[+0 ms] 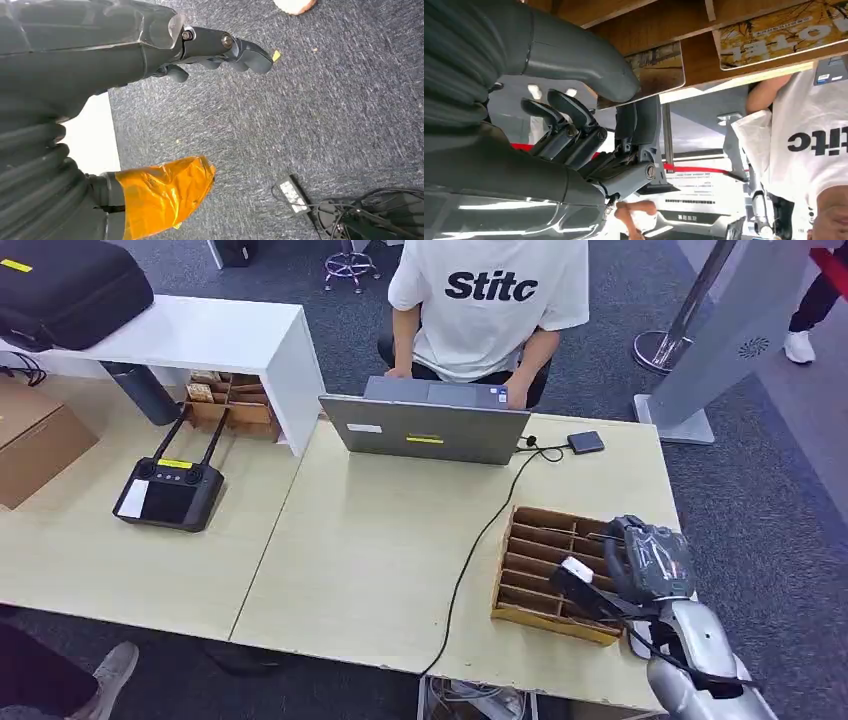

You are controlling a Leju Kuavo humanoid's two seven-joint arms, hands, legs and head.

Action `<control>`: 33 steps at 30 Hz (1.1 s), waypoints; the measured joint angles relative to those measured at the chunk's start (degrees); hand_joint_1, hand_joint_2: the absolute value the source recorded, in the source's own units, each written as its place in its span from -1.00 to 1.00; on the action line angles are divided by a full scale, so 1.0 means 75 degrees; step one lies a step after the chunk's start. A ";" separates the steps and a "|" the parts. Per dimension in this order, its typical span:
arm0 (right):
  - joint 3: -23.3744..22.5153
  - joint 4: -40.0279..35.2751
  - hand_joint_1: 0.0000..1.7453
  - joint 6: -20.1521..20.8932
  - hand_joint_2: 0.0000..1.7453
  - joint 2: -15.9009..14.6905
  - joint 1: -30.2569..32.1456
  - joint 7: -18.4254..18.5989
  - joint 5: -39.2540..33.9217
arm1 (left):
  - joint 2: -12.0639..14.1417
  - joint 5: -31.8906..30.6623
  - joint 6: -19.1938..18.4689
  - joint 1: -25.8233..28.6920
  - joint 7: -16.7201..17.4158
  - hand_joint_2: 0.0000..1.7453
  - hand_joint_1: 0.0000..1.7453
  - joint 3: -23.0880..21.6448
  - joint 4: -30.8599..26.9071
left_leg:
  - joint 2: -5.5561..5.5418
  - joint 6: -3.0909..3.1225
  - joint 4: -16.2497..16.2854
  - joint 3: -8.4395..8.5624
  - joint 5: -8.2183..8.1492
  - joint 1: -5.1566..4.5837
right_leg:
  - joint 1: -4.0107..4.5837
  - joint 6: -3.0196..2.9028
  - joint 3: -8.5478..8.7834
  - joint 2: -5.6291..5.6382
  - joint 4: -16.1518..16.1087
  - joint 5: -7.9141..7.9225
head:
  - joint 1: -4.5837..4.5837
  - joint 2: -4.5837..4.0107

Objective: Pass the card to the sensor for recognition and then transmit it.

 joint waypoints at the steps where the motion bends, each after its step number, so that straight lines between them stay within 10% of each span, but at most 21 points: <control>1: 0.0000 0.0000 1.00 0.0000 1.00 0.0000 0.0000 0.0000 -0.0003 | 0.0000 -0.0003 0.0000 0.0000 -0.0003 1.00 -1.00 0.0003 0.0000 | 0.0000 0.0000 0.0000 0.0000 0.0000 0.0000 | 0.0000 0.0000 0.0000 0.0000 0.0000 0.0000 | 0.0000 0.0000; 33: -0.0437 -0.1093 1.00 -0.1306 1.00 0.0079 -0.0330 -0.0119 0.0154 | -0.0006 0.0023 -0.0035 -0.0082 -0.0140 1.00 -1.00 0.0172 0.0000 | 0.0001 0.0000 0.0000 0.0001 0.0001 0.0000 | 0.0000 -0.0001 0.0003 0.0001 0.0002 0.0002 | 0.0000 0.0000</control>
